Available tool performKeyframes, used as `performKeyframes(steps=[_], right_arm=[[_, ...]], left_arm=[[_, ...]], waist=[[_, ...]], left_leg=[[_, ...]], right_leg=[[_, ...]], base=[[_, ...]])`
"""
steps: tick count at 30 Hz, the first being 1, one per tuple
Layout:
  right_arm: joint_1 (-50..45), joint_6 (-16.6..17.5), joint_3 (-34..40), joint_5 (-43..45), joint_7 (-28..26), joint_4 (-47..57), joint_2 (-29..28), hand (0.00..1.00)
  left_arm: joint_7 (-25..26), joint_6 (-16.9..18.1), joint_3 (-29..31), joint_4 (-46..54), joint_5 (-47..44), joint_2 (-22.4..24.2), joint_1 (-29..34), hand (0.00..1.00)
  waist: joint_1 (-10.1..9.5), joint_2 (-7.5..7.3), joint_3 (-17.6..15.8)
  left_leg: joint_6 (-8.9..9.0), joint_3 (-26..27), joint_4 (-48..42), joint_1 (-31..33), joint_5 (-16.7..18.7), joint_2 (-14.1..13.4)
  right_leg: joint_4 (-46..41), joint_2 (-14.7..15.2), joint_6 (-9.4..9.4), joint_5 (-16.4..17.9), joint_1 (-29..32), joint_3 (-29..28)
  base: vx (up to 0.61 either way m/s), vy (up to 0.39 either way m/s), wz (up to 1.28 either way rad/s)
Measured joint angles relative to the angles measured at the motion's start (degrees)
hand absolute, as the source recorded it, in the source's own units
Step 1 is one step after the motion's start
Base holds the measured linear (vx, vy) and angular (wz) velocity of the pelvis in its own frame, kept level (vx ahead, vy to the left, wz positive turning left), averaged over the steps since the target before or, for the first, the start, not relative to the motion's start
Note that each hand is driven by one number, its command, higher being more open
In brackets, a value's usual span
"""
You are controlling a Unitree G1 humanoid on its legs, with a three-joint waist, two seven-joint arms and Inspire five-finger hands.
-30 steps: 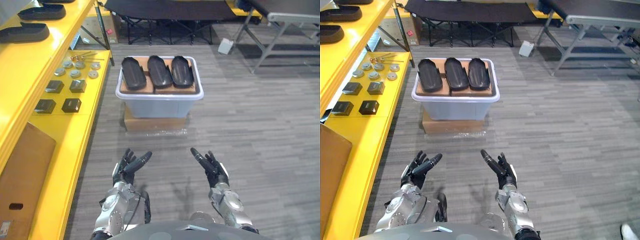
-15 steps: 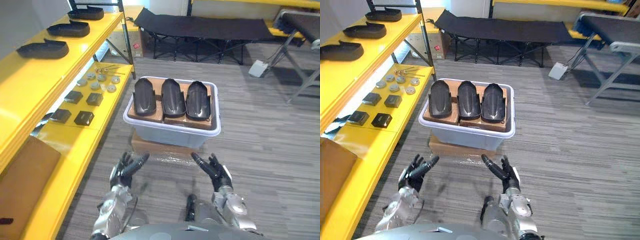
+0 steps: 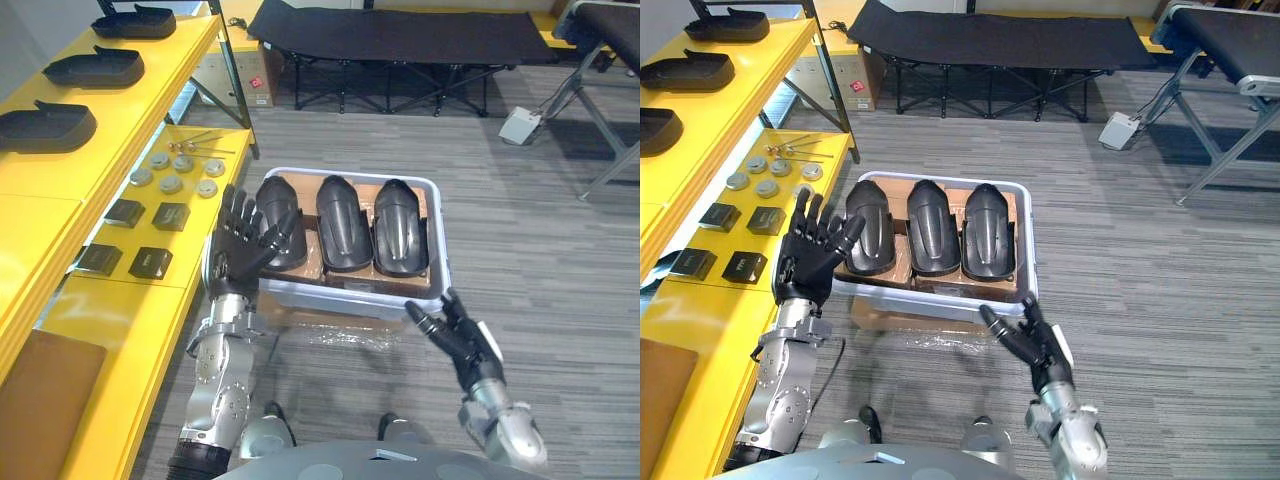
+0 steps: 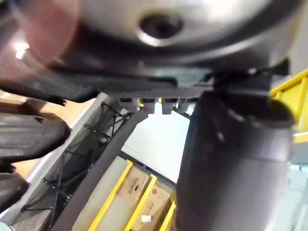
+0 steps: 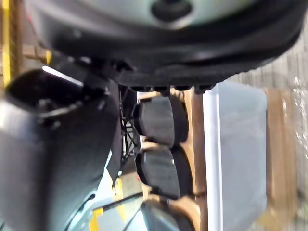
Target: Walk over and take three plastic housings, then place them on the shelf
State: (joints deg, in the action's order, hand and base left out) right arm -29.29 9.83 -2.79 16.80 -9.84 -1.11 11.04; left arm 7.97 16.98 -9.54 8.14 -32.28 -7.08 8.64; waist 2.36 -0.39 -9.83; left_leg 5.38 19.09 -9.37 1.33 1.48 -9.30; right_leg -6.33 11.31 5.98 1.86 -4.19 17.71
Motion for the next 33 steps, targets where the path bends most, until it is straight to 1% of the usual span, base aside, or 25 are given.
performKeyframes(steps=[1,2,5,7,9,11,12,13,16,18,22,23,24,25,26,27,28,29,30,33], right_arm=[[-1.6,-0.2,-2.0,0.3,-2.2,2.6,0.0,1.00],[-2.1,-0.4,-3.7,0.4,-4.5,5.1,0.0,1.00],[-1.0,0.0,-6.1,0.4,-8.4,10.0,0.0,1.00],[1.0,0.8,-6.7,1.6,-9.1,11.8,0.8,1.00],[3.7,0.9,-6.8,4.4,-8.0,12.9,2.8,1.00],[5.3,1.0,-6.5,6.1,-5.9,13.1,3.6,1.00],[5.6,1.2,-5.8,6.1,-4.0,13.1,3.8,1.00],[5.6,1.2,-5.0,6.2,-1.8,13.1,4.0,1.00],[5.5,1.2,-3.2,8.0,2.2,12.6,3.8,1.00],[5.6,1.2,-2.2,7.7,6.2,11.6,3.7,1.00],[7.5,1.1,1.2,8.2,10.7,5.0,3.7,1.00],[9.6,1.1,3.3,8.2,12.8,1.9,3.8,1.00],[10.9,1.0,4.4,8.3,13.7,0.6,3.8,1.00],[14.6,1.1,6.8,8.3,16.2,-1.9,3.9,1.00],[19.6,1.2,9.4,8.3,18.8,-4.9,4.0,1.00],[22.4,1.3,10.5,8.2,20.3,-6.3,4.2,1.00],[26.5,1.6,12.0,8.2,22.8,-8.4,4.7,1.00],[32.1,2.0,14.6,8.2,26.5,-10.7,5.7,1.00],[35.2,2.1,15.7,8.2,28.9,-12.1,6.9,1.00],[42.6,2.2,17.6,7.7,34.0,-18.0,11.3,1.00]], left_arm=[[1.3,-1.0,-0.3,0.3,1.2,-0.8,0.2,1.00],[2.7,-1.5,-0.4,0.3,1.3,-1.3,0.5,1.00],[5.1,-1.6,0.0,0.4,1.2,-2.0,1.1,1.00],[6.3,-1.6,0.4,0.6,1.1,-2.0,1.1,1.00],[7.7,-1.1,0.6,1.5,0.9,-2.0,1.6,1.00],[7.8,0.1,0.9,2.7,0.7,-1.8,2.8,1.00],[7.7,0.4,0.9,3.5,0.7,-1.8,3.2,1.00],[7.5,0.5,0.8,3.9,0.8,-1.6,3.2,1.00],[6.7,0.6,0.9,3.9,0.8,-1.6,3.7,1.00],[6.1,0.0,1.0,4.5,0.8,-1.6,5.2,1.00],[3.9,-2.3,1.0,5.0,0.8,-1.2,8.4,1.00],[3.1,-2.4,1.0,5.0,0.8,-1.2,9.0,1.00],[2.8,-2.4,1.0,5.0,0.8,-1.2,8.9,1.00],[2.4,-2.4,1.2,5.0,0.8,-1.2,8.0,1.00],[2.5,-2.2,1.6,5.0,0.8,-1.3,6.5,1.00],[2.6,-1.9,1.9,5.0,0.9,-1.3,5.6,1.00],[2.7,-1.8,2.4,5.0,0.9,-1.5,4.0,1.00],[3.1,-1.6,2.8,4.8,0.9,-2.1,1.4,1.00],[3.3,-1.6,2.9,4.7,0.9,-2.5,0.1,1.00],[3.9,-1.6,3.0,4.7,1.2,-2.9,-1.7,1.00]], waist=[[0.56,-0.50,0.2],[0.94,-0.79,0.2],[0.57,-1.64,0.5],[-0.41,-1.92,0.5],[-0.66,-1.96,0.4],[-0.62,-1.95,0.4],[-0.68,-1.94,0.4],[-0.66,-1.65,0.4],[-0.57,-1.42,0.3],[-0.48,-1.34,0.3],[-0.52,-0.86,0.4],[-0.49,-0.64,0.3],[-0.46,-0.89,0.0],[-0.51,-0.14,-0.6],[-0.59,-0.33,-2.5],[-0.75,-0.19,-3.4],[-1.10,-0.37,-5.3],[-1.82,-0.78,-8.2],[-2.28,-1.01,-9.9],[-3.65,-0.91,-13.3]], left_leg=[[-0.31,0.0,1.2,-0.7,-0.1,0.9],[-0.64,0.1,2.6,-1.6,-0.3,1.5],[-0.74,0.3,3.1,-1.7,-0.3,1.9],[-0.80,0.3,2.9,-1.6,-0.2,1.8],[-0.81,-0.2,2.1,-1.3,0.1,1.4],[-0.85,-0.5,1.0,-1.0,0.8,0.9],[-0.88,-0.9,0.4,-0.6,1.2,0.7],[-0.94,-1.3,0.5,-0.3,1.8,0.7],[-1.24,-1.4,0.5,0.2,2.2,0.9],[-1.10,-1.2,0.7,0.3,2.2,1.0],[-1.18,-0.7,1.4,0.7,1.1,1.0],[-0.93,-1.4,1.1,2.9,0.2,0.8],[-0.99,-1.9,0.6,4.4,0.1,0.7],[-1.21,-2.8,-0.5,7.6,-0.5,0.5],[-1.31,-3.6,-0.9,10.2,-1.3,0.2],[-1.49,-3.9,-0.9,11.3,-1.8,0.0],[-1.54,-4.6,-0.9,12.9,-2.7,-0.1],[-1.69,-5.4,-0.4,14.8,-4.0,-0.1],[-1.81,-5.8,-0.2,15.7,-4.7,-0.2],[-2.50,-6.9,-0.3,16.8,-5.7,-0.1]], right_leg=[[-0.8,0.8,0.09,0.0,0.1,0.1],[-1.2,1.2,0.69,-0.4,0.1,0.1],[-0.6,1.4,1.21,-0.8,0.1,0.1],[-0.3,1.3,1.22,-0.8,0.1,0.1],[0.3,0.9,1.22,-0.8,-0.8,0.5],[1.3,0.4,1.22,-0.8,-1.7,0.9],[1.9,0.2,1.23,-0.8,-2.0,1.0],[2.3,0.0,1.23,-0.8,-2.1,1.1],[2.9,0.1,1.22,-0.8,-2.1,1.1],[3.5,0.2,1.02,-0.7,-2.2,1.1],[3.5,0.1,0.62,-0.3,-1.6,1.6],[3.4,0.0,0.73,-0.5,0.2,2.0],[3.4,-0.2,0.69,-0.8,1.1,2.4],[3.4,-0.6,0.36,-1.6,3.3,3.0],[3.5,-1.1,0.07,-2.4,5.4,3.5],[3.5,-1.3,-0.09,-2.8,6.3,3.7],[3.6,-1.6,-0.40,-3.4,7.7,4.1],[3.5,-2.0,-0.75,-4.1,9.4,4.4],[3.5,-2.1,-0.97,-4.5,10.1,4.7],[3.4,-2.1,-1.01,-5.0,10.6,5.7]], base=[[0.08,0.131,0.03],[0.06,0.120,0.05],[0.01,0.042,-0.01],[-0.02,-0.007,0.01],[-0.05,-0.023,0.10],[-0.07,-0.033,0.09],[-0.08,-0.023,0.09],[-0.08,-0.015,0.10],[-0.10,0.004,0.02],[-0.12,0.002,-0.05],[-0.09,-0.005,0.01],[-0.09,-0.005,0.16],[-0.12,0.004,0.25],[-0.12,0.016,0.28],[-0.13,0.020,0.25],[-0.16,0.019,0.20],[-0.16,0.020,0.22],[-0.17,0.026,0.23],[-0.12,0.022,0.21],[-0.05,0.022,0.17]])
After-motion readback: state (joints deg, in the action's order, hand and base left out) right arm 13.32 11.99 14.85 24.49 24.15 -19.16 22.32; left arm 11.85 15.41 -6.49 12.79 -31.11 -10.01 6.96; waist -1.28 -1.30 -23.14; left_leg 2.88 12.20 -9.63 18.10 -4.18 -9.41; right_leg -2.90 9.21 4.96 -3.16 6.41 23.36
